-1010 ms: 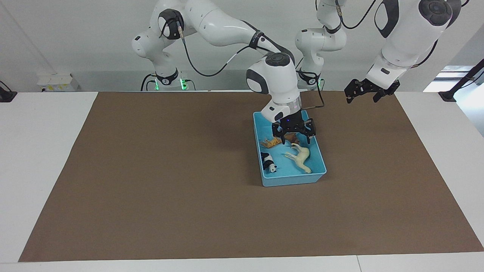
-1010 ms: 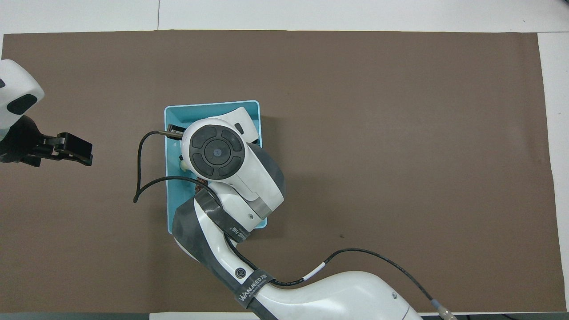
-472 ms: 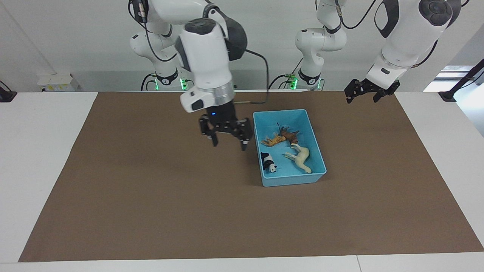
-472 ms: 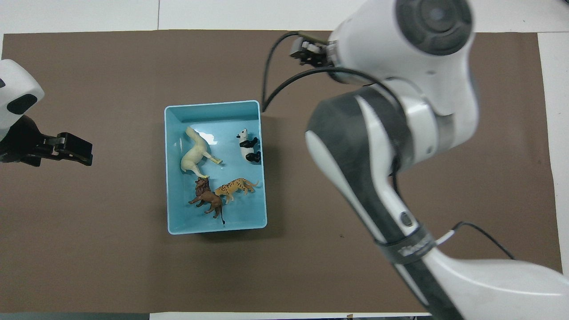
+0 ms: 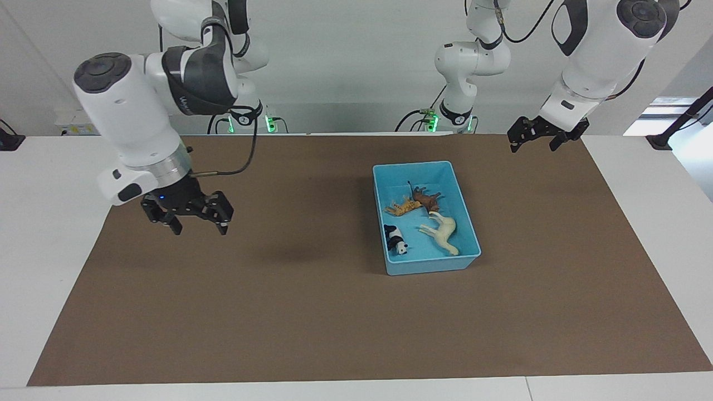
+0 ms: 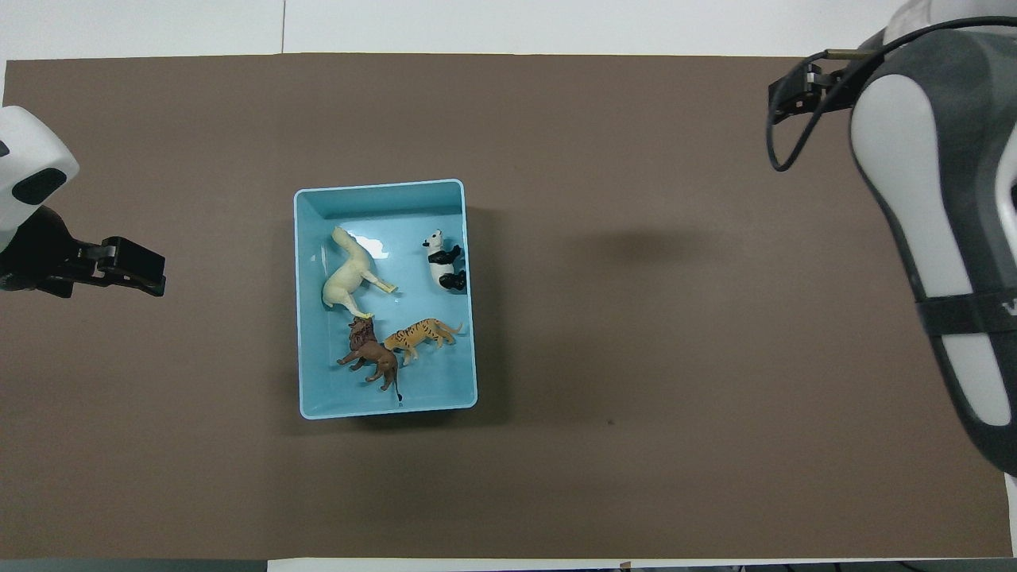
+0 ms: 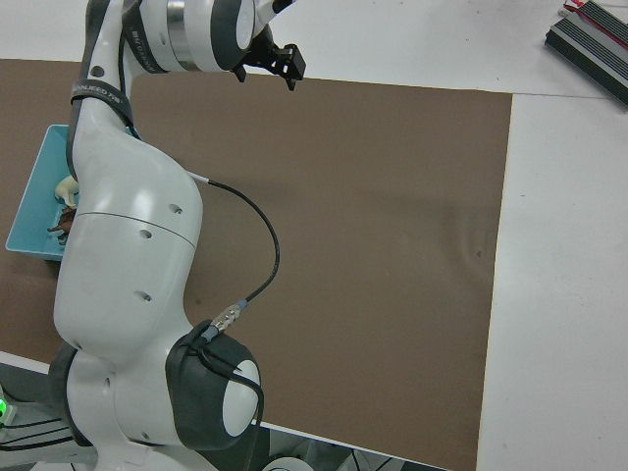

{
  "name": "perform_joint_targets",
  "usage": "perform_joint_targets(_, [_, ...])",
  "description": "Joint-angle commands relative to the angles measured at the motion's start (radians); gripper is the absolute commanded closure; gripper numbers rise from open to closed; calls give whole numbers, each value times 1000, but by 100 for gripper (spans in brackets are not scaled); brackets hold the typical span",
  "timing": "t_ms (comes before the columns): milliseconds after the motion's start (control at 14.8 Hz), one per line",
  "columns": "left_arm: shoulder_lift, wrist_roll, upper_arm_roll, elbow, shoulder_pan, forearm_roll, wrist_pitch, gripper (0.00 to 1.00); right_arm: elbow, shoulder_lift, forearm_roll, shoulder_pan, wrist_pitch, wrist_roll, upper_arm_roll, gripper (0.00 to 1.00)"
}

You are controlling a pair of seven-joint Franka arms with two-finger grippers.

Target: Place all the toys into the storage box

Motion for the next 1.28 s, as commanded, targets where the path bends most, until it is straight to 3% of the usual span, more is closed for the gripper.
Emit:
perform_joint_targets(0, [-28, 8, -7, -36, 13, -4, 22, 0, -183, -133, -4, -67, -24, -104, 15, 0])
perform_joint_targets(202, [-28, 8, -7, -36, 13, -4, 22, 0, -403, -302, -18, -124, -23, -109, 16, 0])
perform_joint_targets(337, [-28, 7, -7, -36, 13, -4, 22, 0, -481, -389, -122, -138, -29, -110, 37, 0])
perform_joint_targets(539, [-28, 7, -7, -36, 13, -4, 22, 0, -465, -446, -193, -267, -101, -113, 190, 0])
perform_joint_targets(674, [-28, 7, -7, -36, 13, -4, 22, 0, -390, -442, -233, -311, -141, -112, 258, 0])
perform_joint_targets(808, [-28, 8, -7, -36, 13, -4, 22, 0, -329, -411, -236, -316, -182, -112, 260, 0])
perform_joint_targets(1212, [-28, 7, -7, -36, 13, -4, 22, 0, -327, -411, -216, -328, -186, -106, 260, 0])
